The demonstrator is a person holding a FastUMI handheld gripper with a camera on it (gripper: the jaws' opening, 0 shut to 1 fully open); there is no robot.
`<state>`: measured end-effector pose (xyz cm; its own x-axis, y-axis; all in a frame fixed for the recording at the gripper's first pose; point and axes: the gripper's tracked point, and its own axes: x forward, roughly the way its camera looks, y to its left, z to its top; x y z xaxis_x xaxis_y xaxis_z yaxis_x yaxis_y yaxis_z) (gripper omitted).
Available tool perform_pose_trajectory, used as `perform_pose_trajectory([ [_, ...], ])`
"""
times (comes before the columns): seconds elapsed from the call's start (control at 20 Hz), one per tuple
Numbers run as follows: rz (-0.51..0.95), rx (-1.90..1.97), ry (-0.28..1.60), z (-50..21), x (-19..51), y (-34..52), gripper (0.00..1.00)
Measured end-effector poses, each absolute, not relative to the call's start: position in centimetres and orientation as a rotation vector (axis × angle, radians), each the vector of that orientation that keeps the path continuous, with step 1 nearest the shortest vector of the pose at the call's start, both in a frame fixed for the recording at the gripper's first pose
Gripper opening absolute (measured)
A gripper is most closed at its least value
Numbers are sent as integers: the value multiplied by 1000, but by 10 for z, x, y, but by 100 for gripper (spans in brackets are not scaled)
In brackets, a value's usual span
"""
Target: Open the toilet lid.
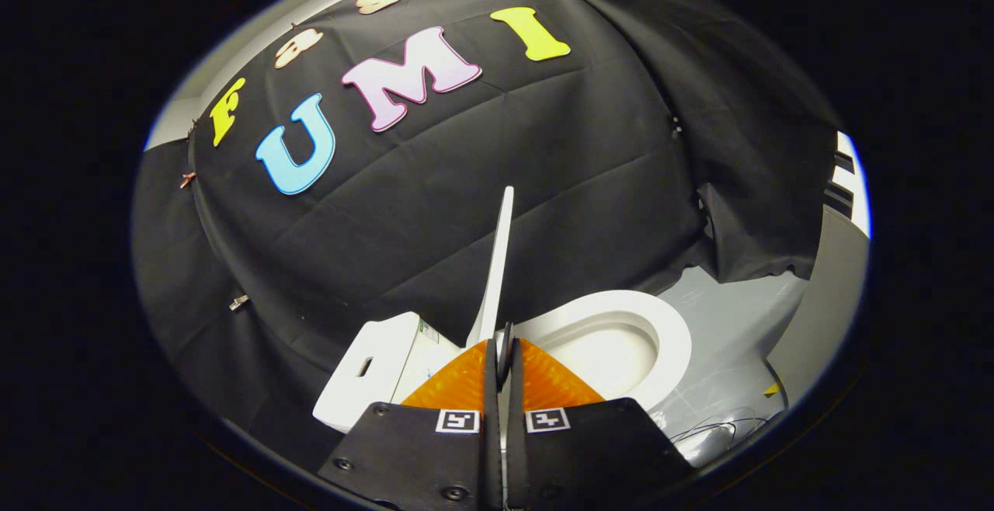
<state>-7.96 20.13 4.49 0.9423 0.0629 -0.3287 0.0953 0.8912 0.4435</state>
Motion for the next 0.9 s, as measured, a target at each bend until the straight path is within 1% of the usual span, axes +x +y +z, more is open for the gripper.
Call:
perform_pose_trajectory([
  [0.3, 7, 409, 323, 68, -76, 243, 7],
  [0.9, -2, 264, 278, 96, -75, 320, 8],
])
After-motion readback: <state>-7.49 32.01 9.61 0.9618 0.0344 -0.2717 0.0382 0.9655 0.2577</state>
